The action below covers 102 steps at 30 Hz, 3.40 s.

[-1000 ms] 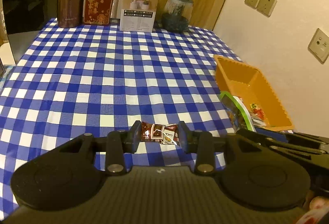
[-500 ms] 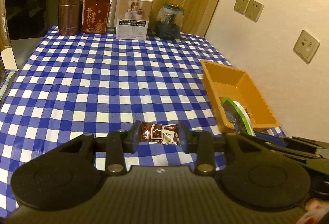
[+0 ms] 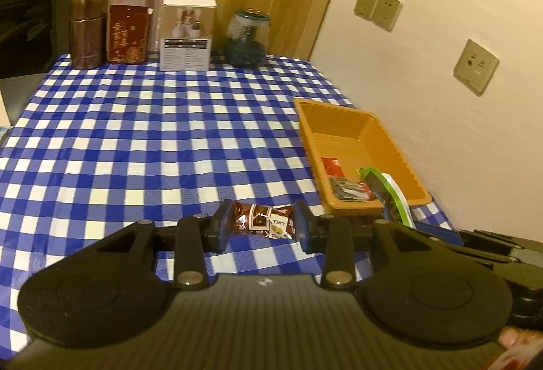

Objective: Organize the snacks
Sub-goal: 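Lift both held snacks and carry them over the orange tray, then lower both snacks into the tray and open both tools to release them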

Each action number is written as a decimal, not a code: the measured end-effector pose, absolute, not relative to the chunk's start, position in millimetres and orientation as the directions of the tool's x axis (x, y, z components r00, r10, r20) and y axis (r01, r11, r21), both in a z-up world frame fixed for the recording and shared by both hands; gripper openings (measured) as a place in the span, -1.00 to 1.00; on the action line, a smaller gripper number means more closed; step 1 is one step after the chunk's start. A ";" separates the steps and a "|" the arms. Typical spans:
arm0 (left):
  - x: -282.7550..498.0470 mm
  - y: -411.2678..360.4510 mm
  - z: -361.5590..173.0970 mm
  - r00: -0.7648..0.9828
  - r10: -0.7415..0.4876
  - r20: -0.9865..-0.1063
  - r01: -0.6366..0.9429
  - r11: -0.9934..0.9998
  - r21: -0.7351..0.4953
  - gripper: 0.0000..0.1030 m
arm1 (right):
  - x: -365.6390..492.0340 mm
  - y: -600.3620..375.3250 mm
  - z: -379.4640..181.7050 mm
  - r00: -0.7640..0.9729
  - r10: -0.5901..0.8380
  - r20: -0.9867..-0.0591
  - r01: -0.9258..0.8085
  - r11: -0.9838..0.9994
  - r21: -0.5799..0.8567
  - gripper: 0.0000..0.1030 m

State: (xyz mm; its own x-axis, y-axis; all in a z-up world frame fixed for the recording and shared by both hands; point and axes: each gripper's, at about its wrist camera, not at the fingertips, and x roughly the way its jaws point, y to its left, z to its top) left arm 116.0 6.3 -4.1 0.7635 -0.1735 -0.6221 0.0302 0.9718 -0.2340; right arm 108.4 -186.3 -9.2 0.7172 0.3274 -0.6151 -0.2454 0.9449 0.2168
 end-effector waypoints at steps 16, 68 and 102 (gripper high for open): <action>130.6 -35.9 -2.6 0.746 -0.241 -0.621 0.119 0.965 -0.232 -0.34 | 111.4 -235.0 -5.3 0.752 0.264 -0.605 -0.152 0.961 0.231 -0.43; 266.8 -135.6 -29.8 0.681 -0.356 -0.640 0.258 0.934 -0.245 -0.34 | 228.7 -313.6 -27.0 0.763 0.191 -0.617 -0.052 0.970 0.236 -0.43; 290.1 -115.2 -62.2 0.684 -0.323 -0.654 0.207 0.946 -0.250 0.18 | 265.6 -308.8 -48.7 0.739 0.193 -0.646 -0.042 0.970 0.241 -0.43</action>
State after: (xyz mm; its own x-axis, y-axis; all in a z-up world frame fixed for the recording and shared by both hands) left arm 290.1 -115.2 -62.2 0.6838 -0.3231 -0.6542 0.2074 0.9457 -0.2503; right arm 265.6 -308.8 -48.7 0.7389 0.1925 -0.6458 -0.0421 0.9696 0.2409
